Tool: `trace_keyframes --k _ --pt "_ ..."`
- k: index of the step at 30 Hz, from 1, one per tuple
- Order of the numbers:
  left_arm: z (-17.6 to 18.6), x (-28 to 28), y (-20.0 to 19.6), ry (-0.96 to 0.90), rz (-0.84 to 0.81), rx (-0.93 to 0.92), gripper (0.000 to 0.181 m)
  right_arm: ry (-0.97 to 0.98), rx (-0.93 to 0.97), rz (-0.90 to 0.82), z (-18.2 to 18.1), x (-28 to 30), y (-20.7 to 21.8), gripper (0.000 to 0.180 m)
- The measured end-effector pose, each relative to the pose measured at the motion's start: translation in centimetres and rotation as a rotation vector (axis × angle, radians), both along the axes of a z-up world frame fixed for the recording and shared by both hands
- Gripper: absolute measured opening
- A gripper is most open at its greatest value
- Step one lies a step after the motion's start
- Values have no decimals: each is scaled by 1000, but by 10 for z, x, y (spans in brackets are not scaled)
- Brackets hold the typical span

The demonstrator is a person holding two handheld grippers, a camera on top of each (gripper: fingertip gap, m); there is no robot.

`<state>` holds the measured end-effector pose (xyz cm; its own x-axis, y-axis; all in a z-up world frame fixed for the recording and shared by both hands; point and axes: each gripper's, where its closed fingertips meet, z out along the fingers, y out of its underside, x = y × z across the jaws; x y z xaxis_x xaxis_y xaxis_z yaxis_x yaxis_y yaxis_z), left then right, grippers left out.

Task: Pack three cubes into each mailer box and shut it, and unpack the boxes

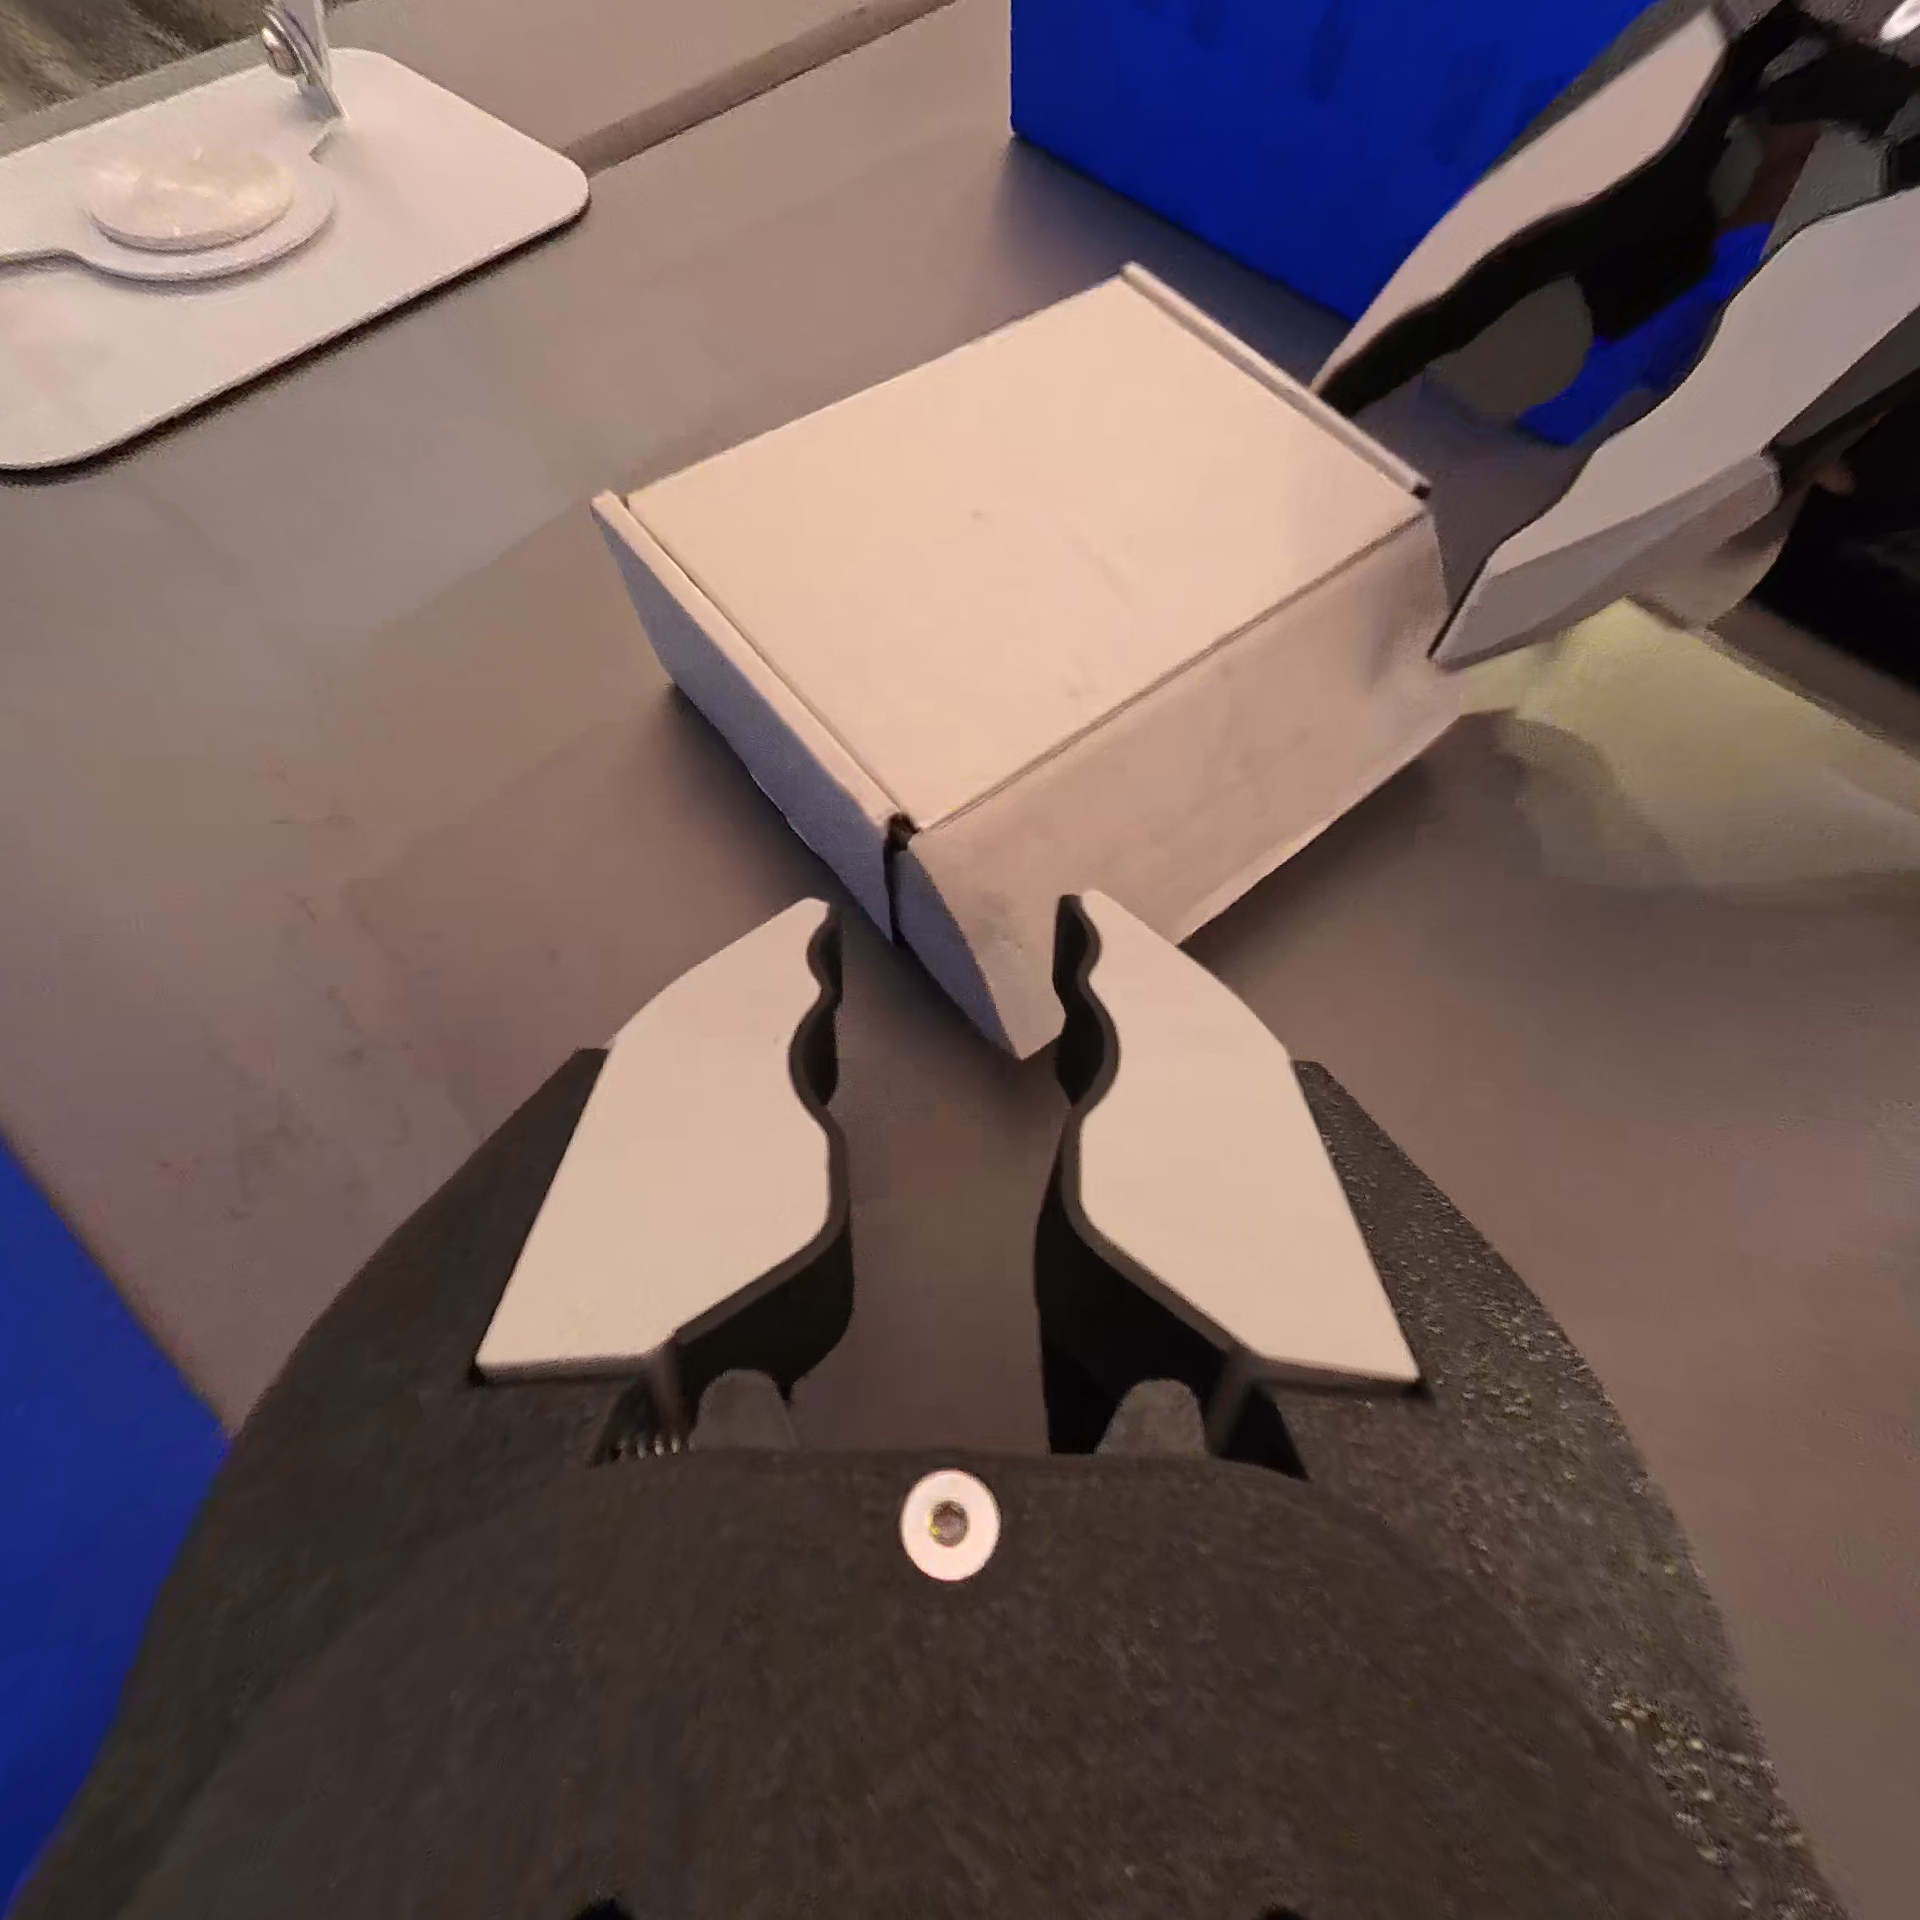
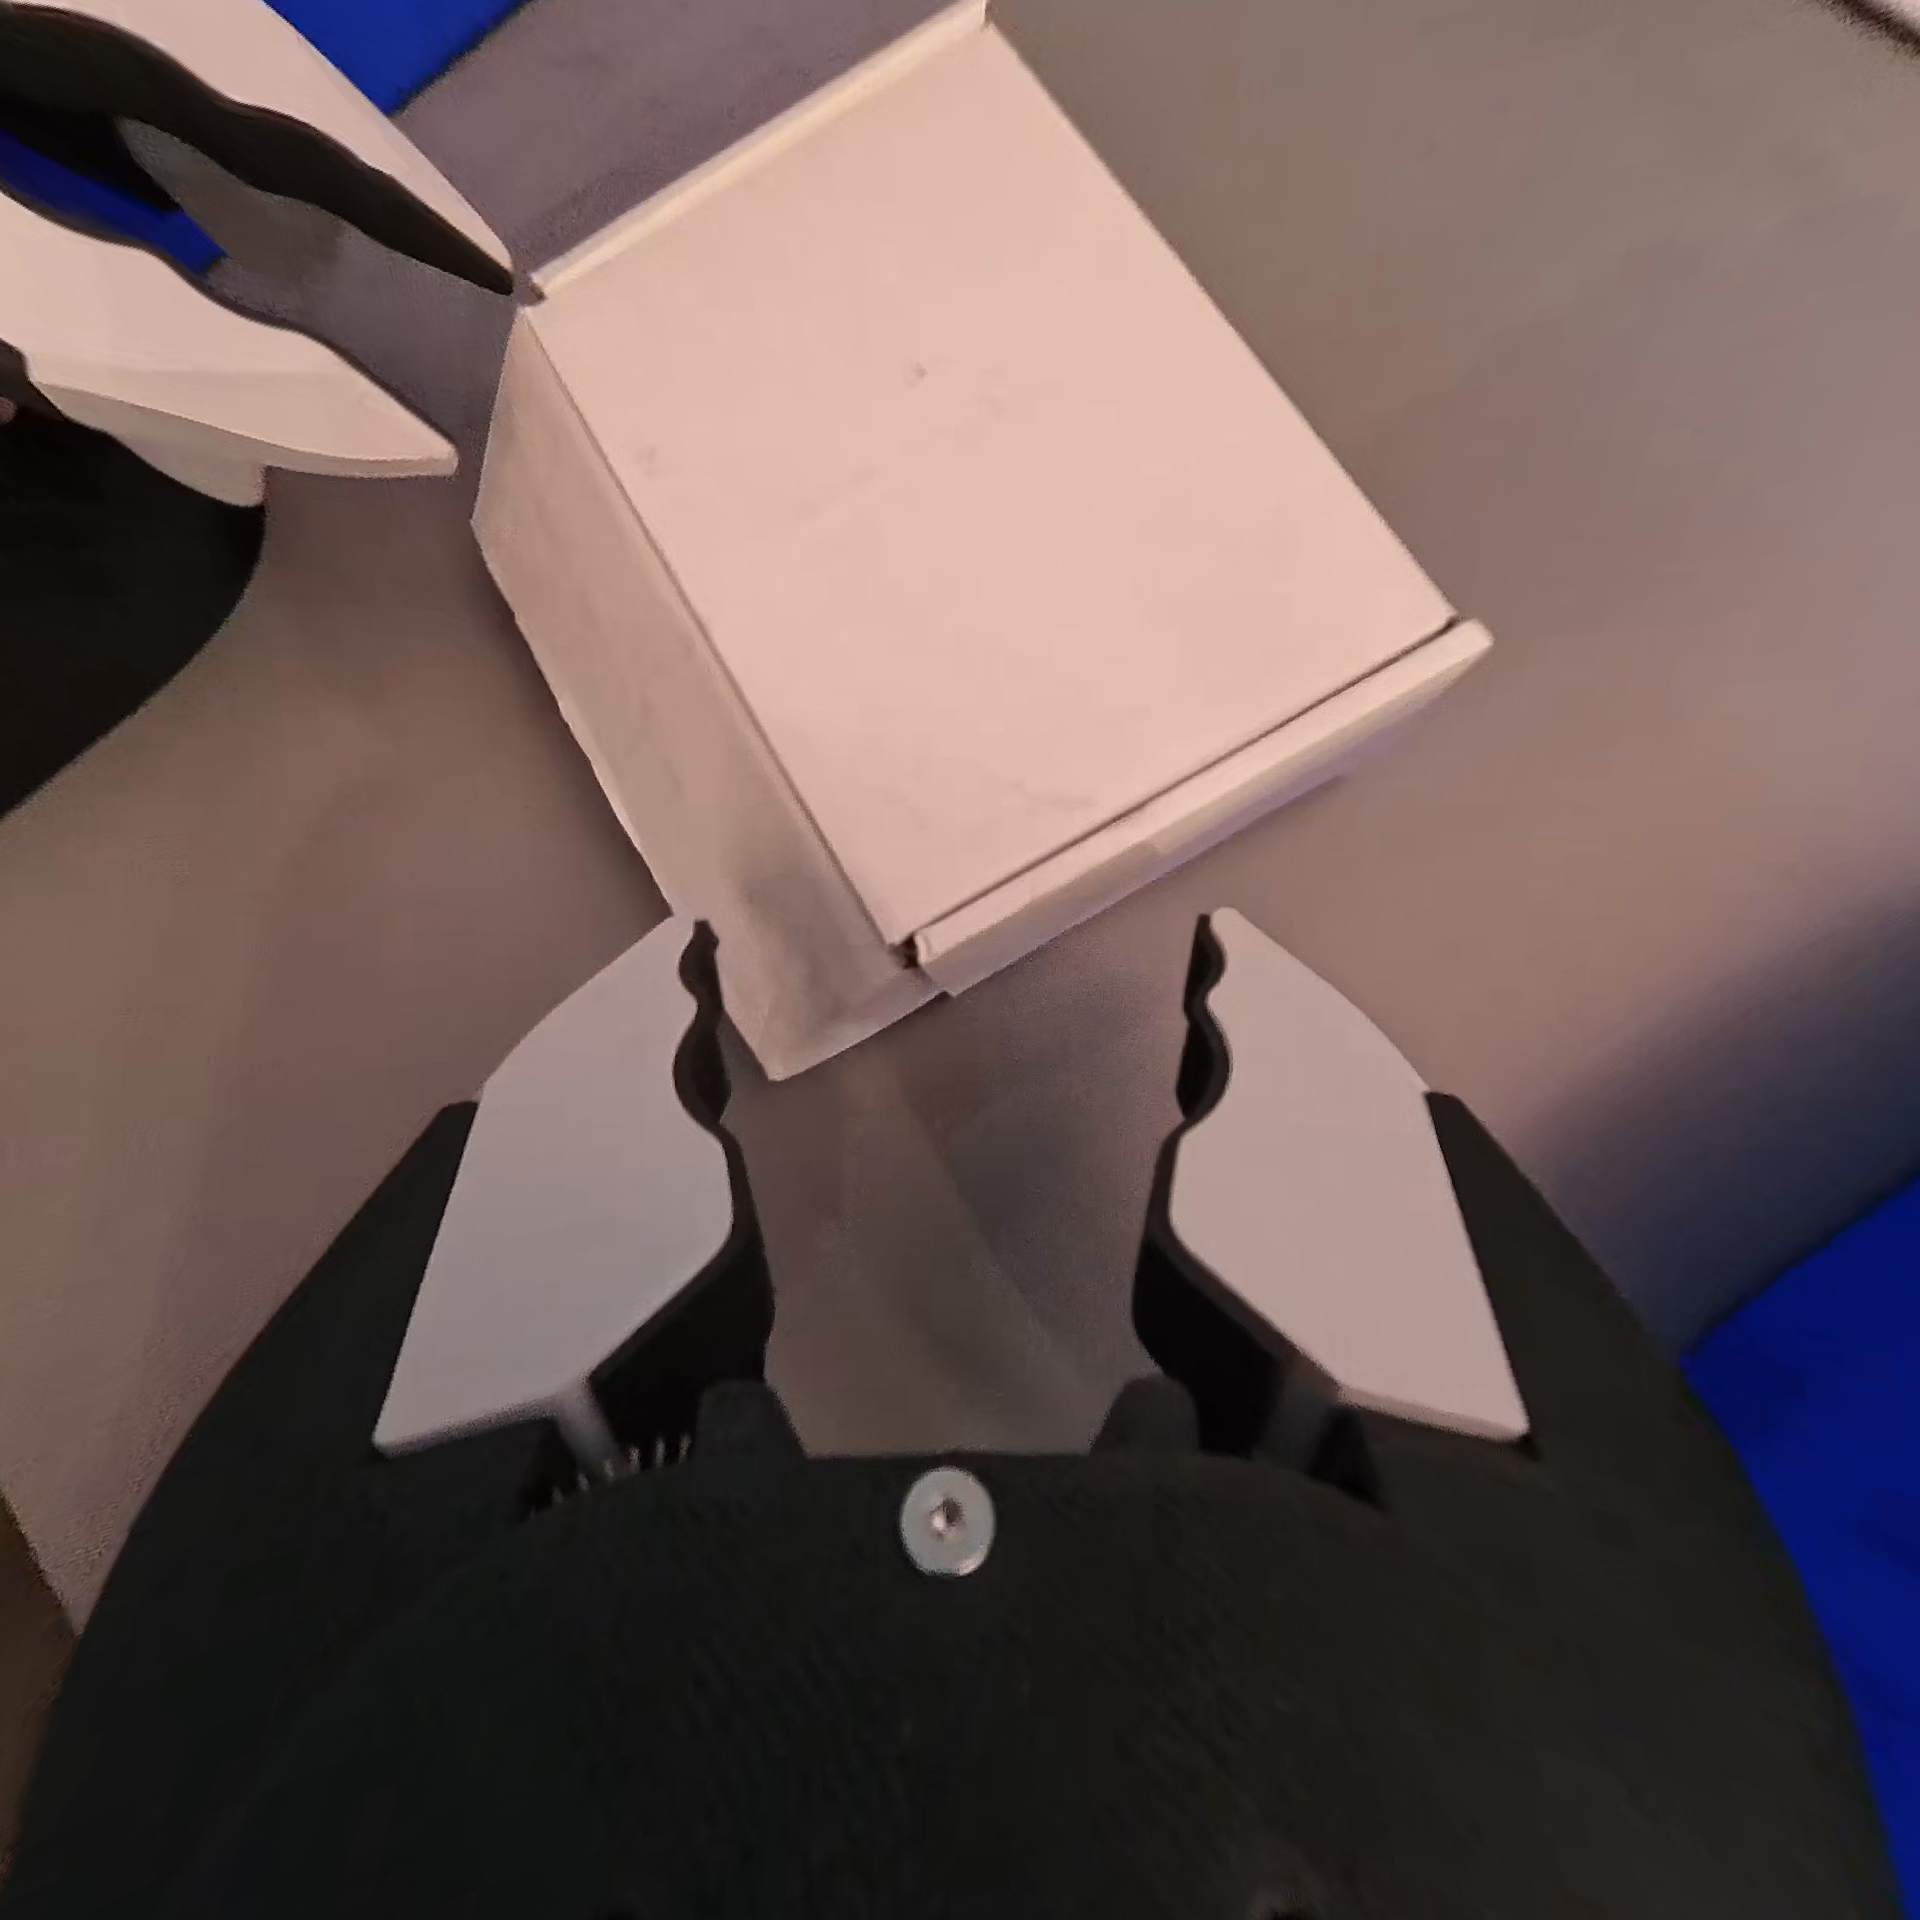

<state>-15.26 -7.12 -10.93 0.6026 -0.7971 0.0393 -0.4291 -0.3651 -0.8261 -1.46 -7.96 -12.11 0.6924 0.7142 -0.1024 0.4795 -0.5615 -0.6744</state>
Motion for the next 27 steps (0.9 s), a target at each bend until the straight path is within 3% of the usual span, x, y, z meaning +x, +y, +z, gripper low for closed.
trace_keyframes --k 1,3,6,12,15,19,27 --pt "-4 -1 -2 8 -5 -23 41 -30 27 7 6 3 1 91" --pt "-11 -1 -3 34 -12 -64 57 -95 92 41 22 7 6 95" --pt "-18 1 -2 94 -21 -65 66 -182 121 135 39 5 13 104" --pt "-22 6 5 123 -44 -53 78 -331 75 398 30 -18 32 127" --pt "-23 8 3 104 -60 -86 71 -423 88 505 18 -42 47 139" --pt "-23 8 3 96 -61 -86 64 -505 84 629 2 -68 56 140" --pt "-34 7 4 207 -51 -55 58 -536 -97 612 -21 -70 55 144"
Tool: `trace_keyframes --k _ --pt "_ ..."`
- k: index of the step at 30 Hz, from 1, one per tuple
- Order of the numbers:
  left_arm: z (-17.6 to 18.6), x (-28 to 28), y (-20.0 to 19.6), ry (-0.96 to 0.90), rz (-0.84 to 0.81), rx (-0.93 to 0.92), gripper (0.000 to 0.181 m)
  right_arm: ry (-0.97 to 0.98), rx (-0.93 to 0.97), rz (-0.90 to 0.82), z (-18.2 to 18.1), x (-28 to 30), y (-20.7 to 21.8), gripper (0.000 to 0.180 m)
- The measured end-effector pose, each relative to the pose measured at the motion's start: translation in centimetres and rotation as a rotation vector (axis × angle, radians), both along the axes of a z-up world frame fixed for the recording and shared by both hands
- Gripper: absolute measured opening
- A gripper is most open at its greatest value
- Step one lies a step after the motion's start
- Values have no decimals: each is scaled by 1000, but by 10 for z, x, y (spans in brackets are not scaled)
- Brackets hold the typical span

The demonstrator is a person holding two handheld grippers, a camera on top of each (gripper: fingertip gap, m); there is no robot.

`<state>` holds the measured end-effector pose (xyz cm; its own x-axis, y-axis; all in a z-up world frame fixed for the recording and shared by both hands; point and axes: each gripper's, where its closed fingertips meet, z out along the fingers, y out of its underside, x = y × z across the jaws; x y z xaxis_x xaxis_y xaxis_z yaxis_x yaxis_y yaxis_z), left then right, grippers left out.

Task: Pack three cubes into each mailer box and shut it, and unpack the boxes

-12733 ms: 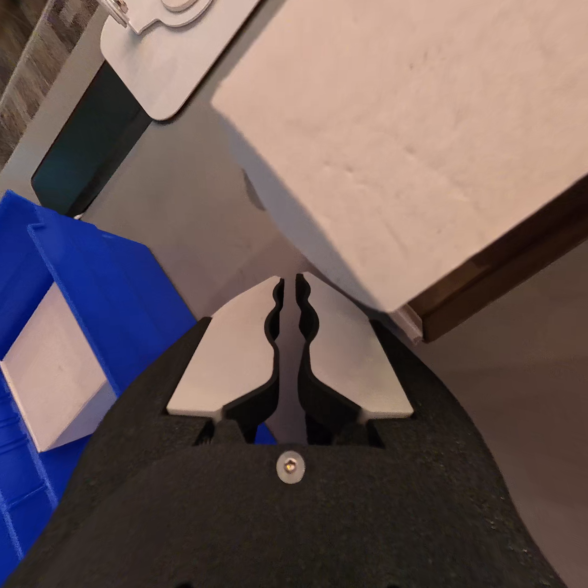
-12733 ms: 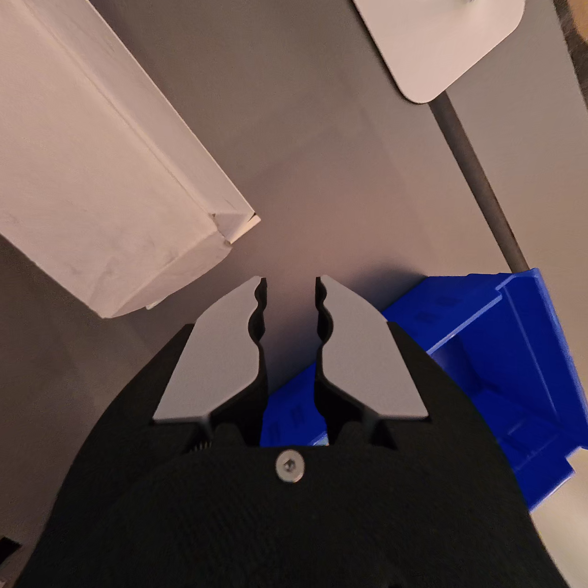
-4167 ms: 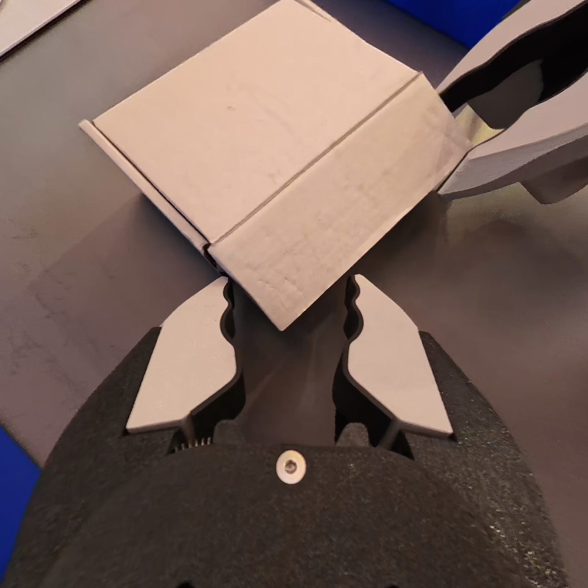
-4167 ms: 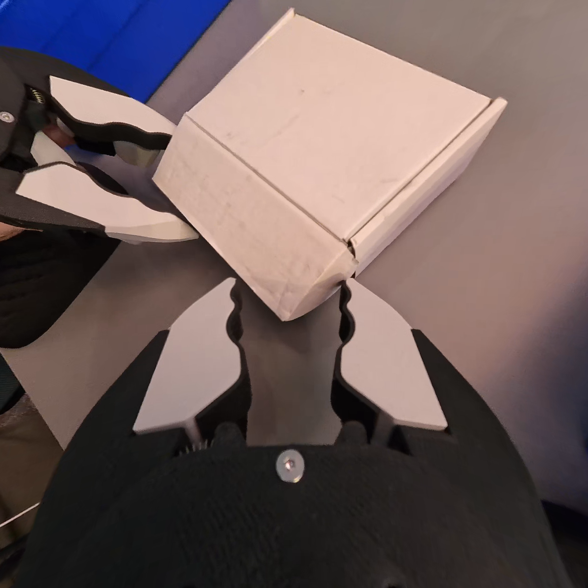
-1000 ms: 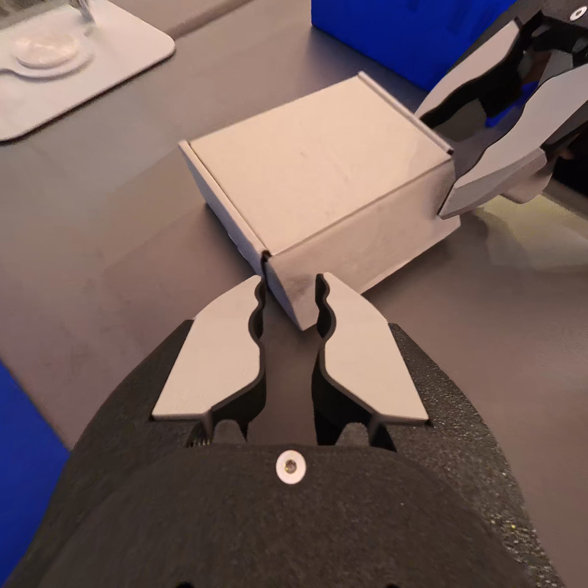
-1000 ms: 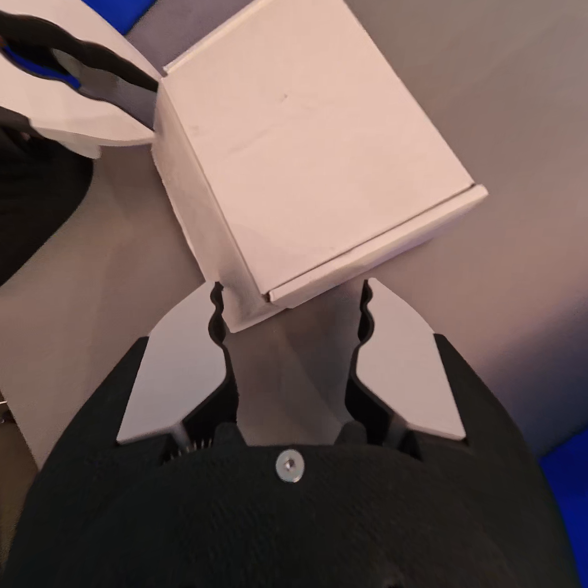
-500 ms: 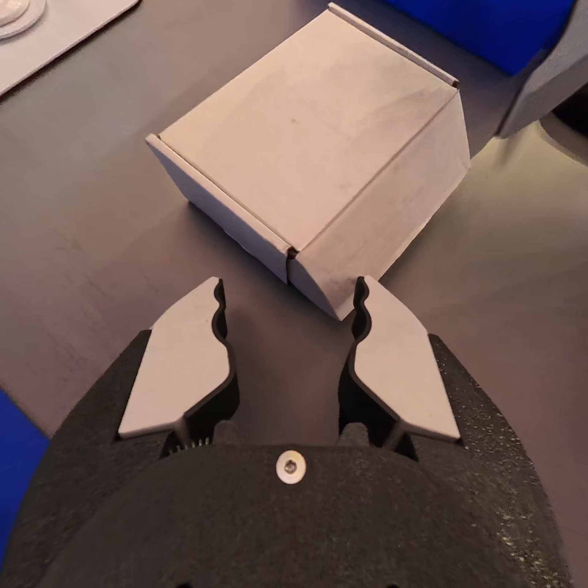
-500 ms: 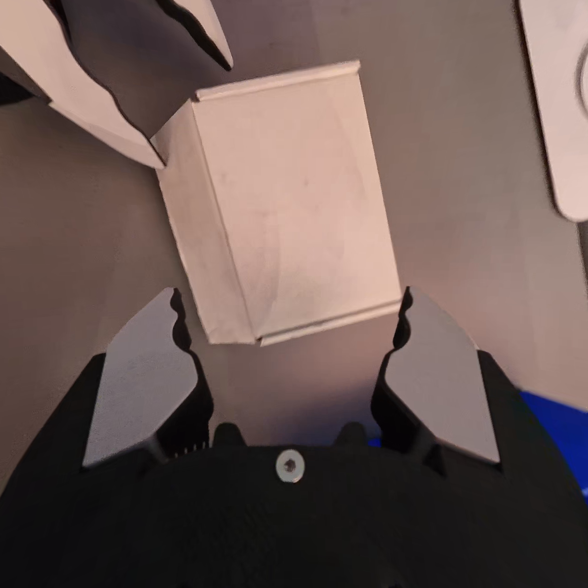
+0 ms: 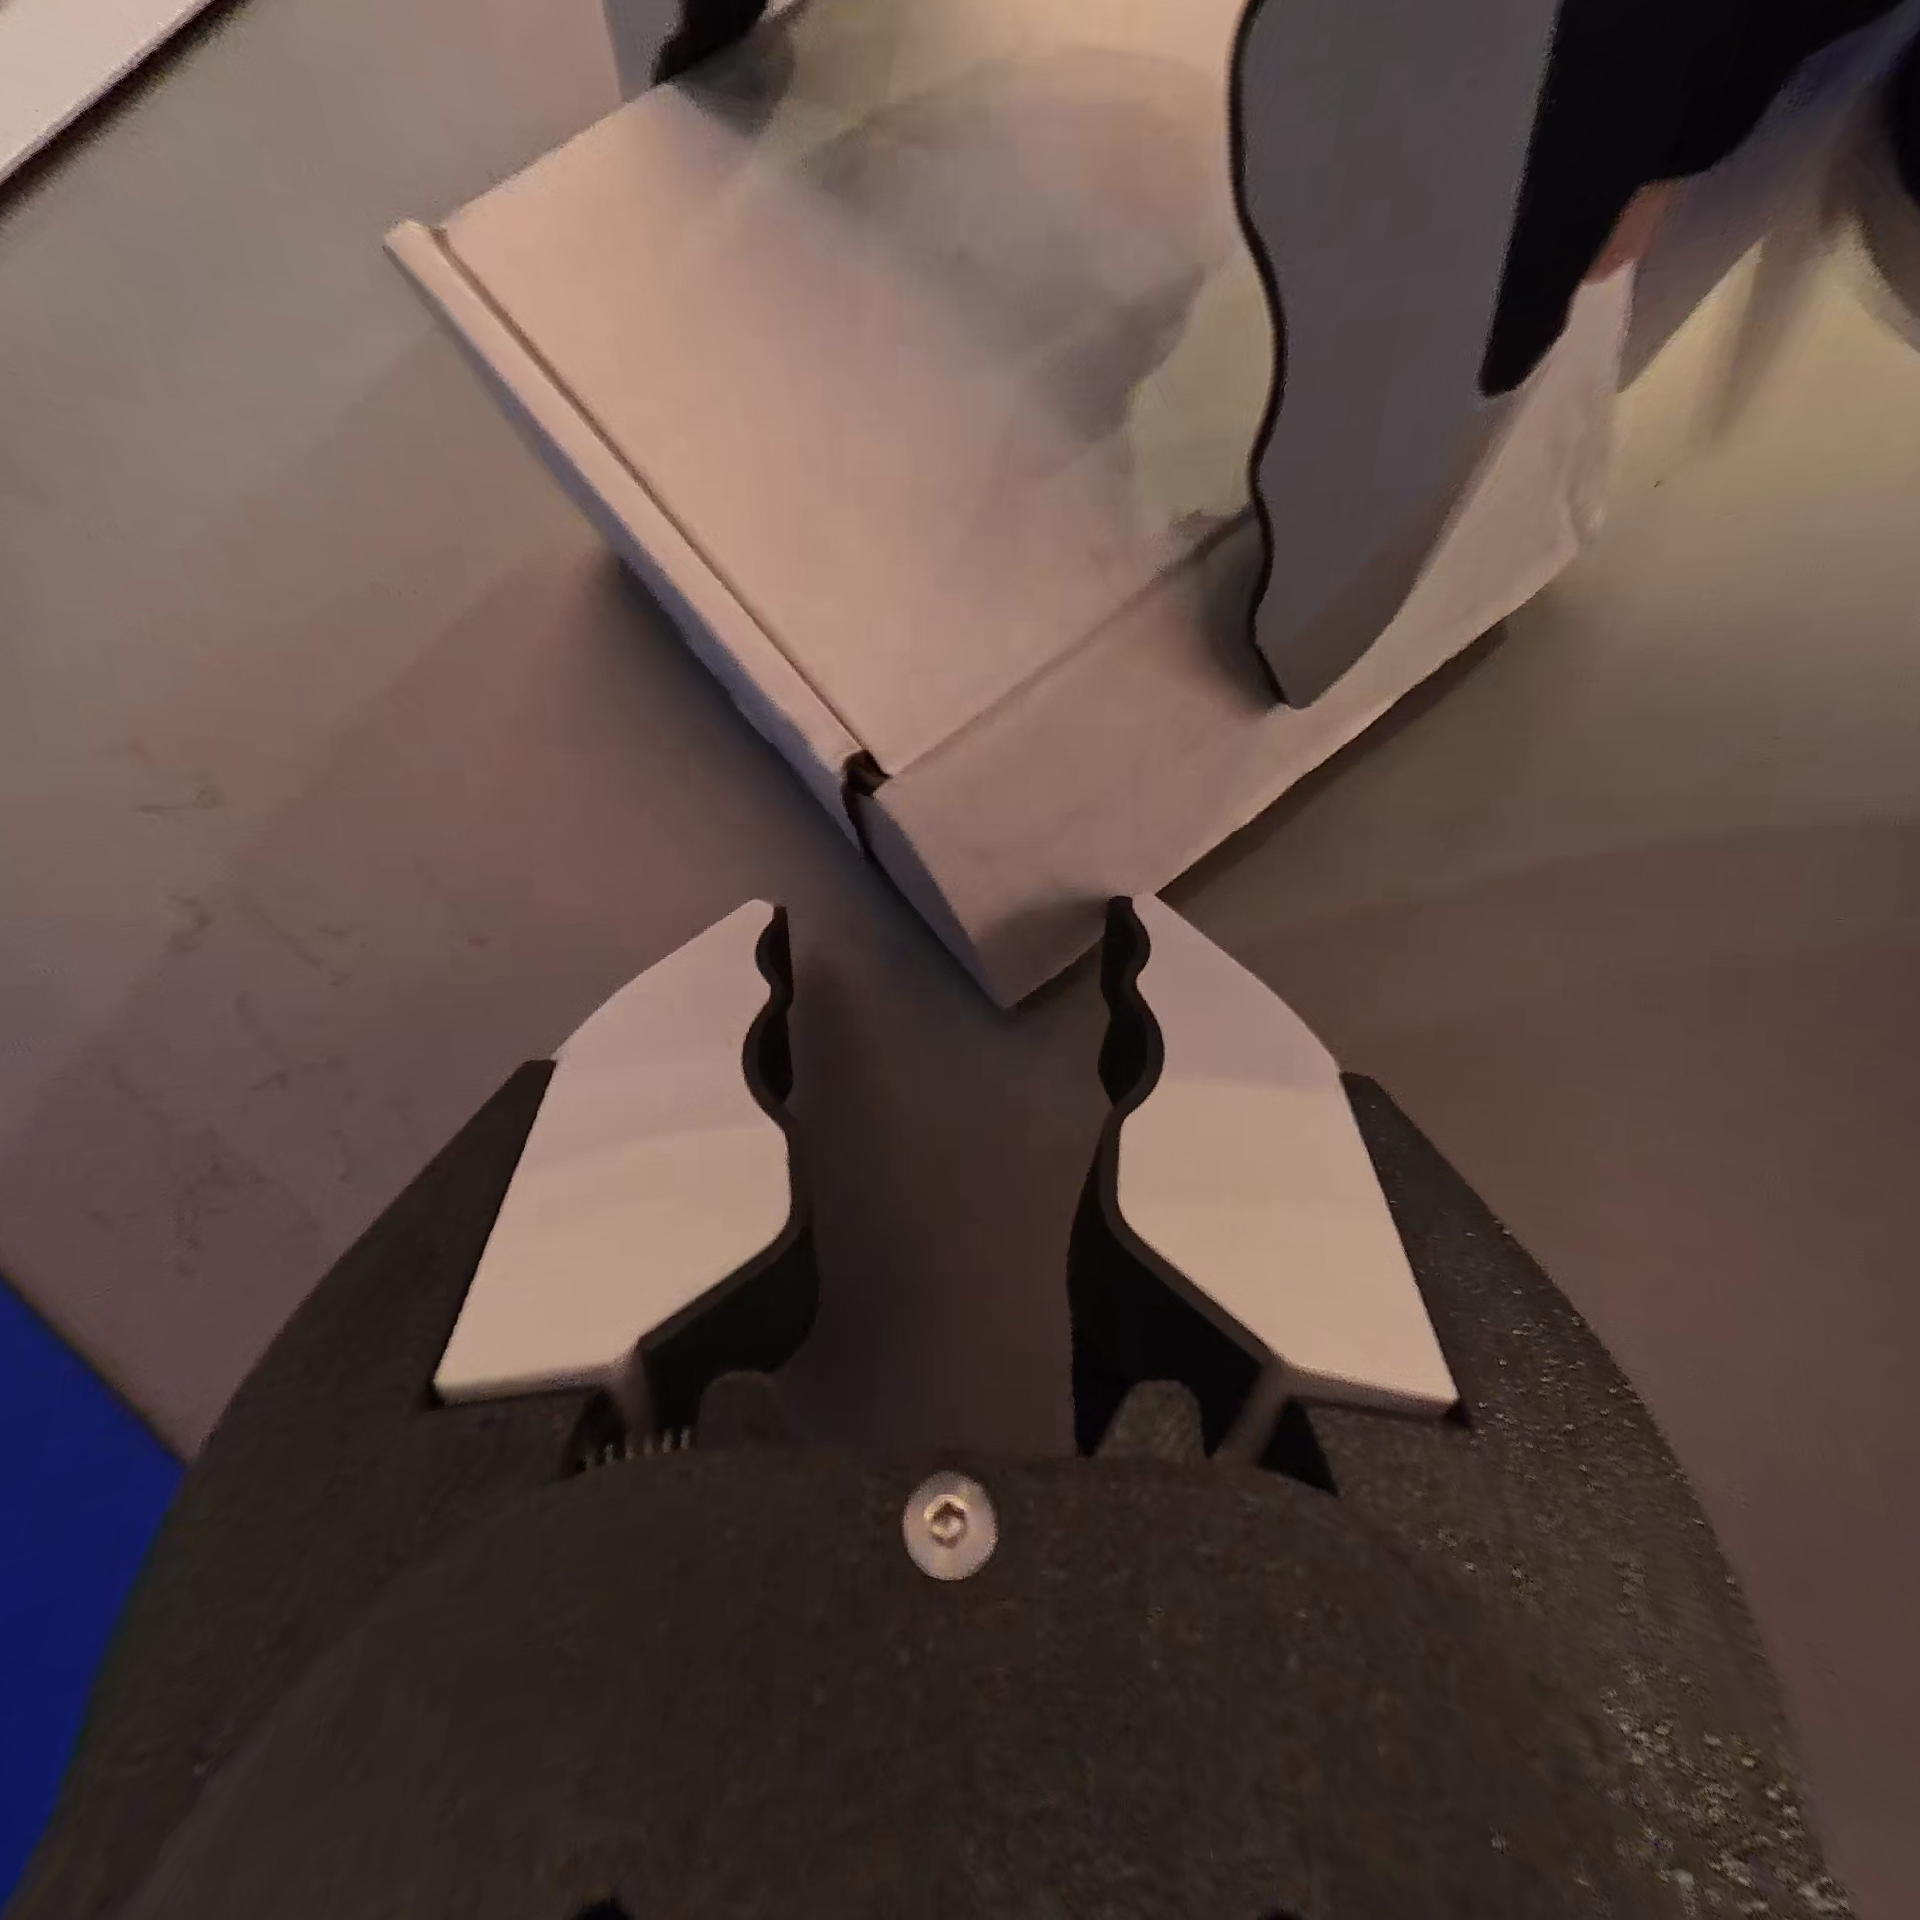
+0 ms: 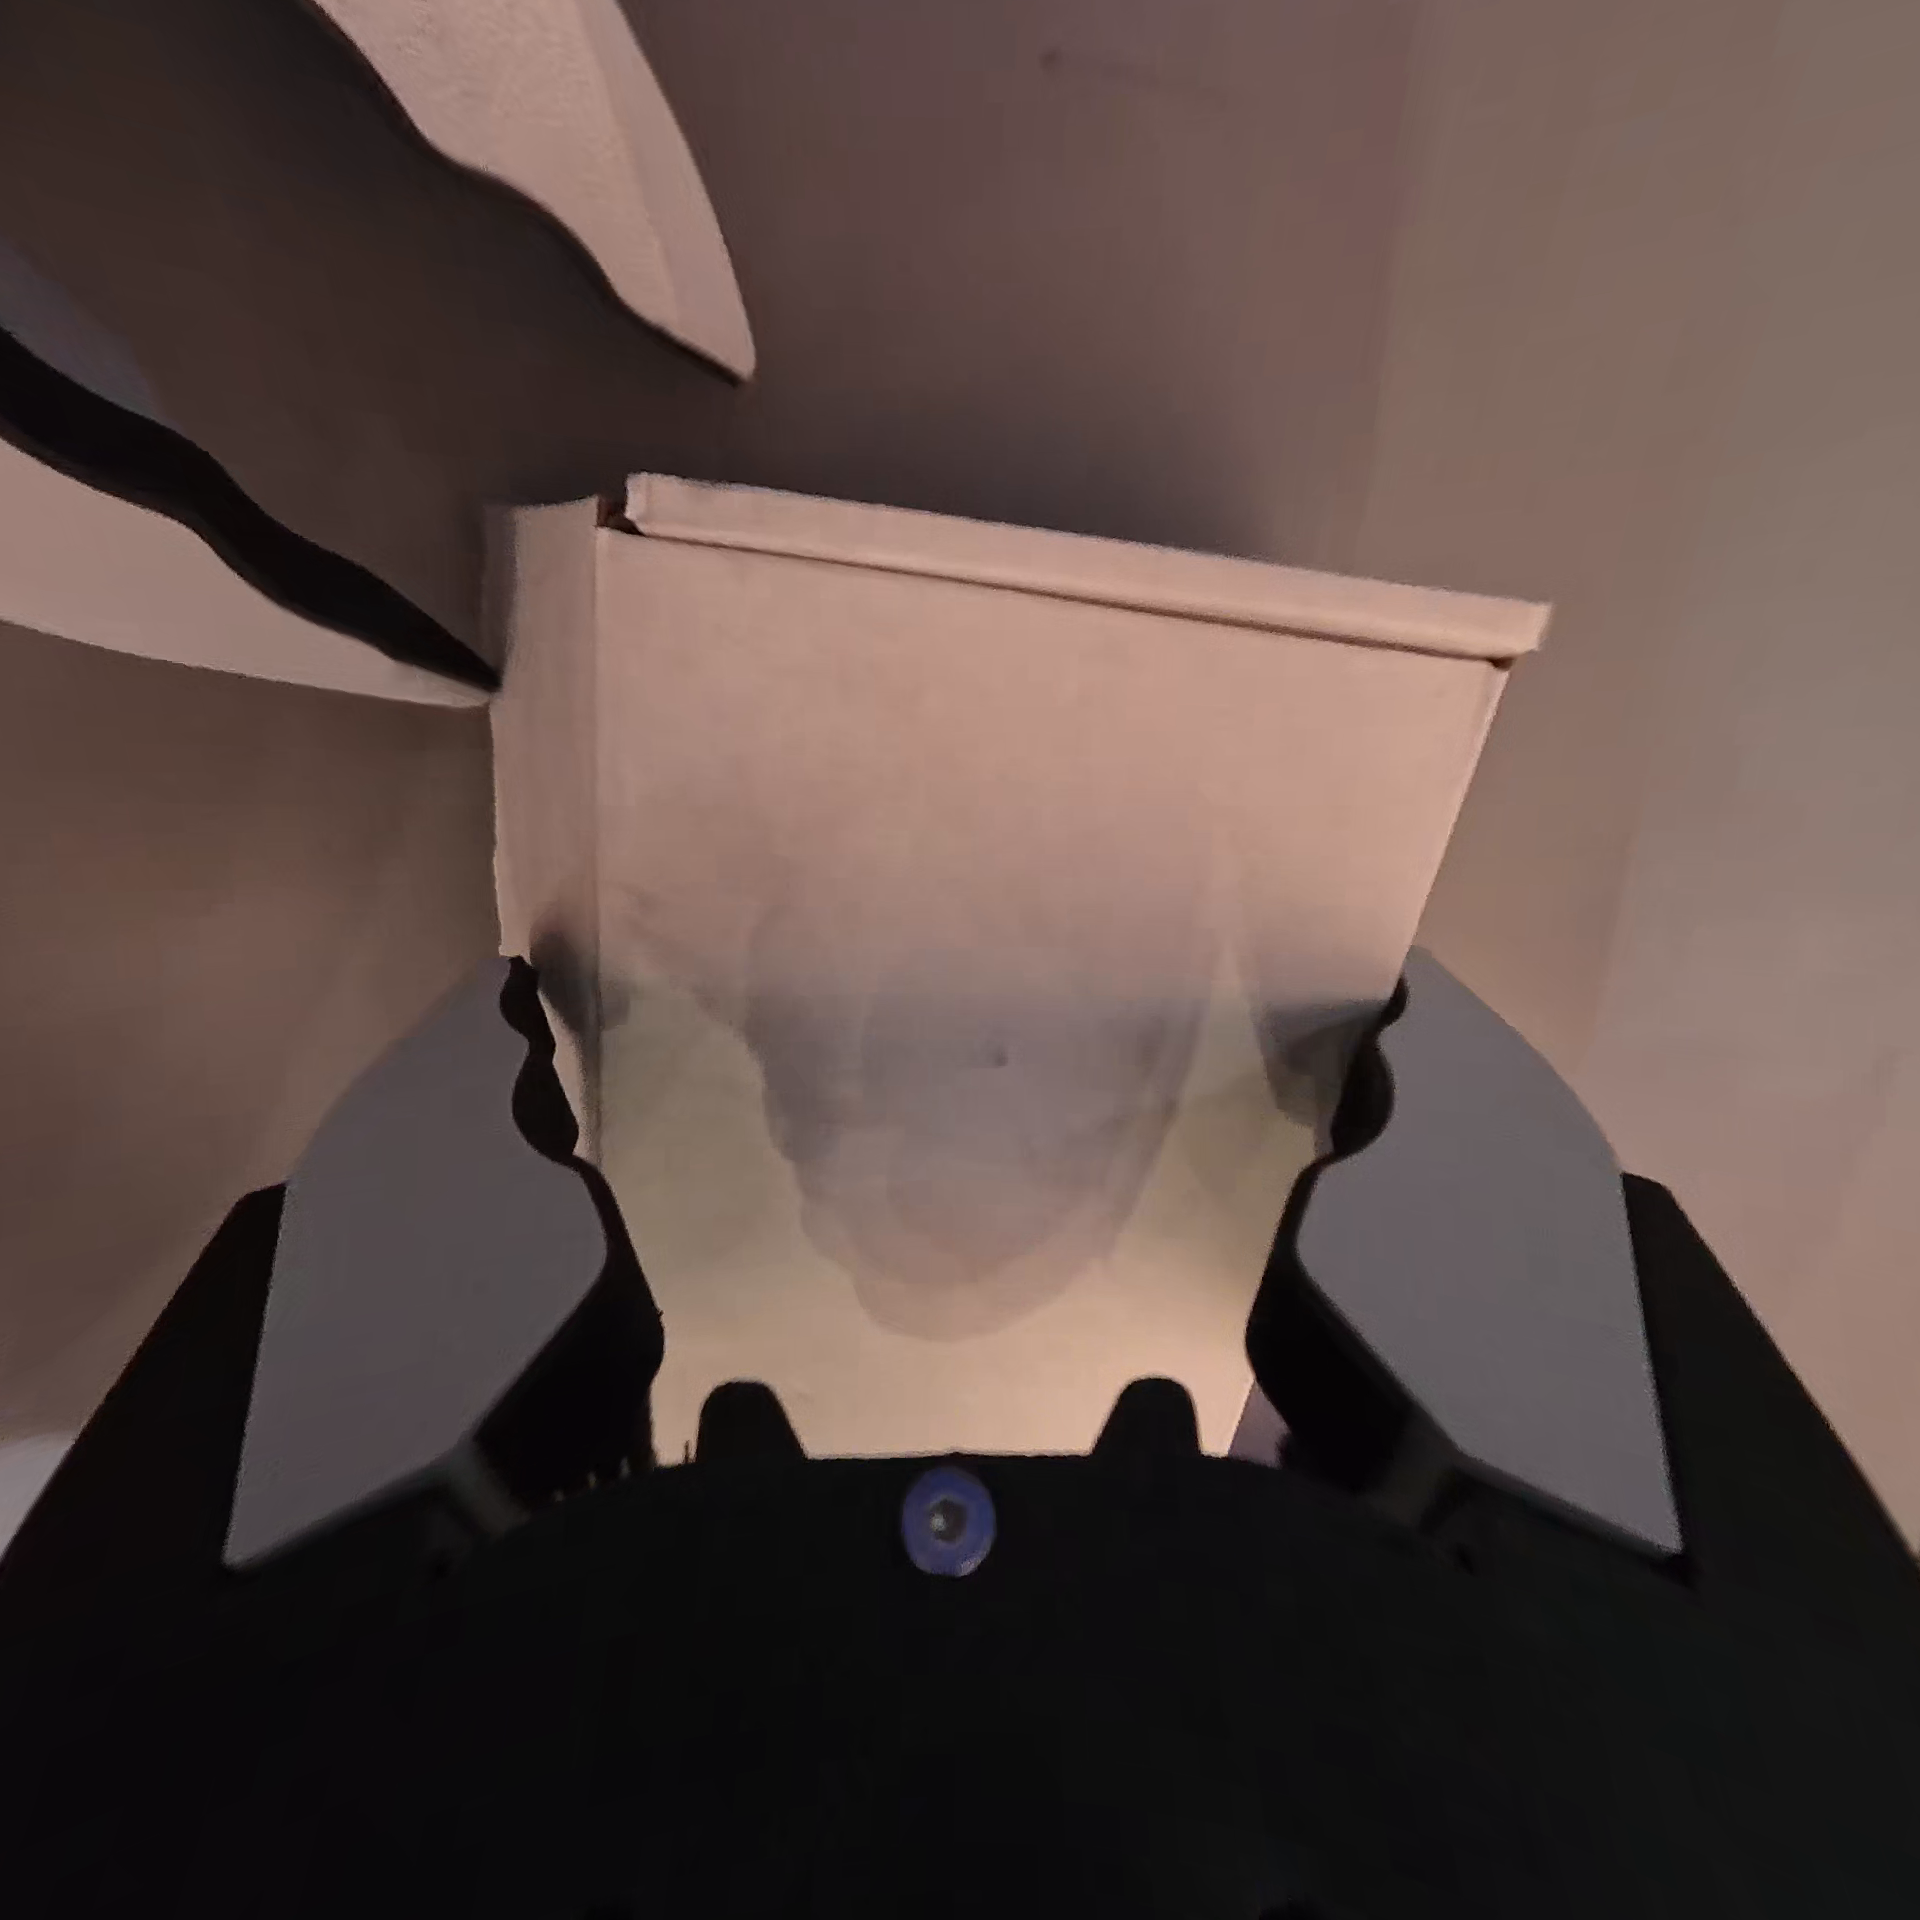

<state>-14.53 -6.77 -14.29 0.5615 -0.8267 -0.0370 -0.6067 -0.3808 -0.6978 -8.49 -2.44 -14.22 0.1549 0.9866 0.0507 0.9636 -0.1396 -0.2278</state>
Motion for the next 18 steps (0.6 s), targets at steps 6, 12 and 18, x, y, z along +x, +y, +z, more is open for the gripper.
trace_keyframes --k 6,12,18 --pt "24 -9 0 -122 53 97 37 70 -47 -28 -5 2 2 143" --pt "21 -10 -8 -115 24 81 39 3 -43 -11 -6 4 -6 142" --pt "23 -8 -13 -129 -15 72 51 12 -22 54 -8 2 -18 145"
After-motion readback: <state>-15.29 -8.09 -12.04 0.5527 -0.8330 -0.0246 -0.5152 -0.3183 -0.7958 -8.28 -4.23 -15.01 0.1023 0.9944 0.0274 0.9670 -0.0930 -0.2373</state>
